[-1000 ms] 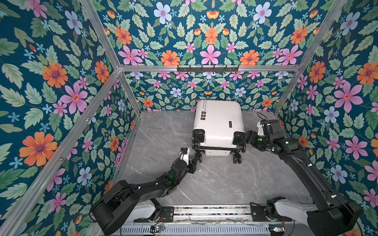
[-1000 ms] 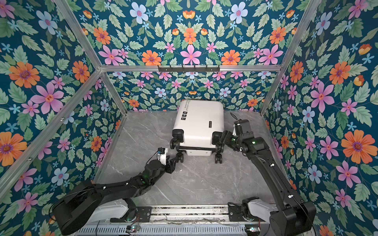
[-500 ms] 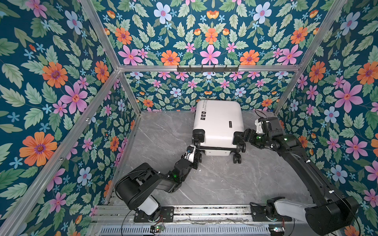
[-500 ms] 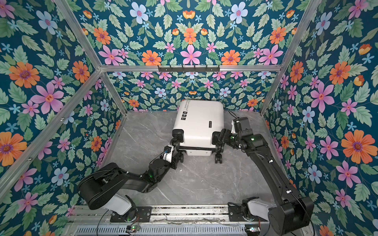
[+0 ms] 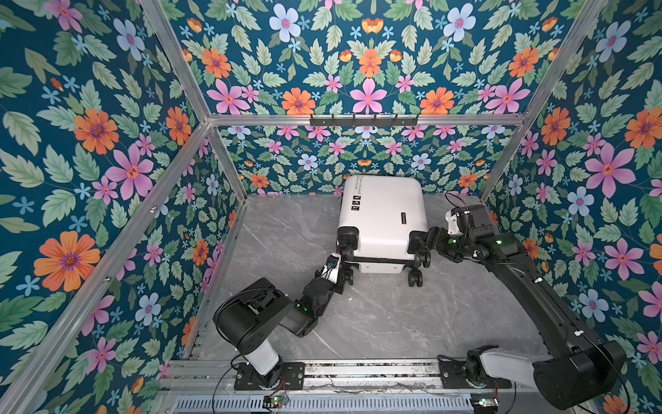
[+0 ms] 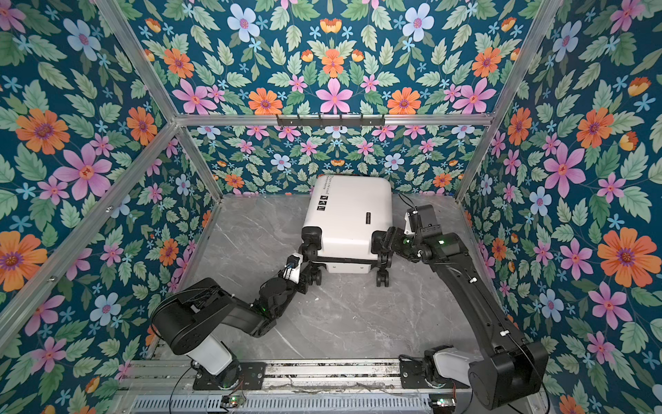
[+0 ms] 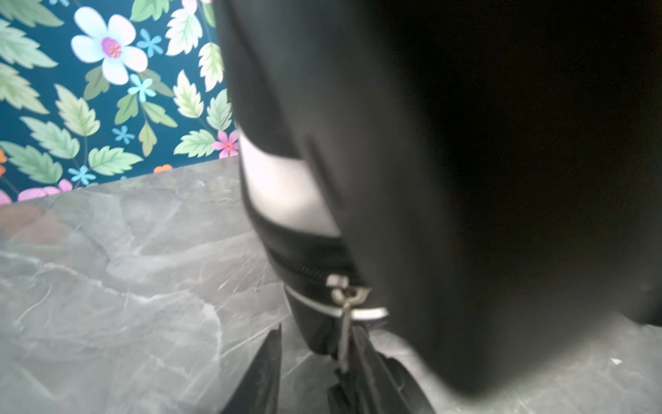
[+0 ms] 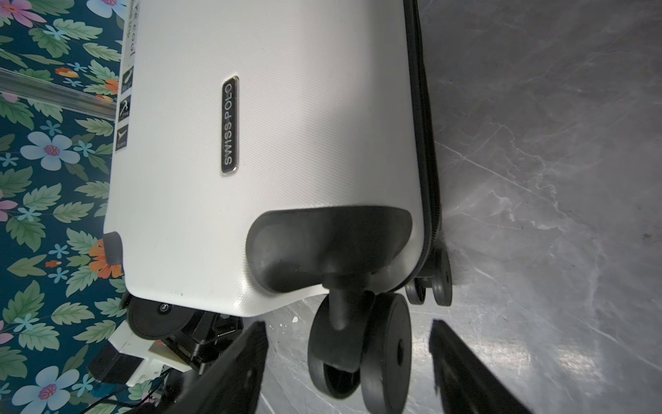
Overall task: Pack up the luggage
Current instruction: 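Grip the wheel housings near the floor with both grippers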
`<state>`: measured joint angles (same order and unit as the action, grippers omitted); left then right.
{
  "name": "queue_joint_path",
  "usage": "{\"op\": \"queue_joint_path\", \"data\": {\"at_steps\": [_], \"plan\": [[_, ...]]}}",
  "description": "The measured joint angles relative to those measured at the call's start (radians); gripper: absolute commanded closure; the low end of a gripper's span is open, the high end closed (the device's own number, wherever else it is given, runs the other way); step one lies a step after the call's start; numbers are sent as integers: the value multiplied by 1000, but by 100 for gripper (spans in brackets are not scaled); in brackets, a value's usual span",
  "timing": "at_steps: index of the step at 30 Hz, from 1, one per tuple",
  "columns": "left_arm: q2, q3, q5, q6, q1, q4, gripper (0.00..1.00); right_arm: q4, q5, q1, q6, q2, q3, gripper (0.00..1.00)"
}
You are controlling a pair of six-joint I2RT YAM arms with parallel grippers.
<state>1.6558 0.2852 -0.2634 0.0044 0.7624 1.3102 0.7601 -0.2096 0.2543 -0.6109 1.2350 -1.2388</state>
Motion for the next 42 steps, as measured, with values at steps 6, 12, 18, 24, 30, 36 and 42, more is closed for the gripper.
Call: {"op": "queue_joint_path", "data": {"at_steps": [6,12,18,24,30,36,42], "plan": [[23,18,23,26,-3,6,64,13,-7,0,-11,-2,0,30],[38,24,35,54,-3,21,70,22,-7,0,-19,-7,4,30],[47,33,42,74,-3,24,80,23,-8,0,-26,-6,5,31],[44,35,25,80,-3,25,95,24,-18,0,-34,-6,8,31],[21,28,25,80,-6,11,100,23,-21,0,-34,-4,10,31],[-13,21,45,69,-8,-20,100,24,-21,0,-31,-8,10,13],[-69,5,55,34,-7,-78,100,21,-21,0,-8,-10,-13,13]]}}
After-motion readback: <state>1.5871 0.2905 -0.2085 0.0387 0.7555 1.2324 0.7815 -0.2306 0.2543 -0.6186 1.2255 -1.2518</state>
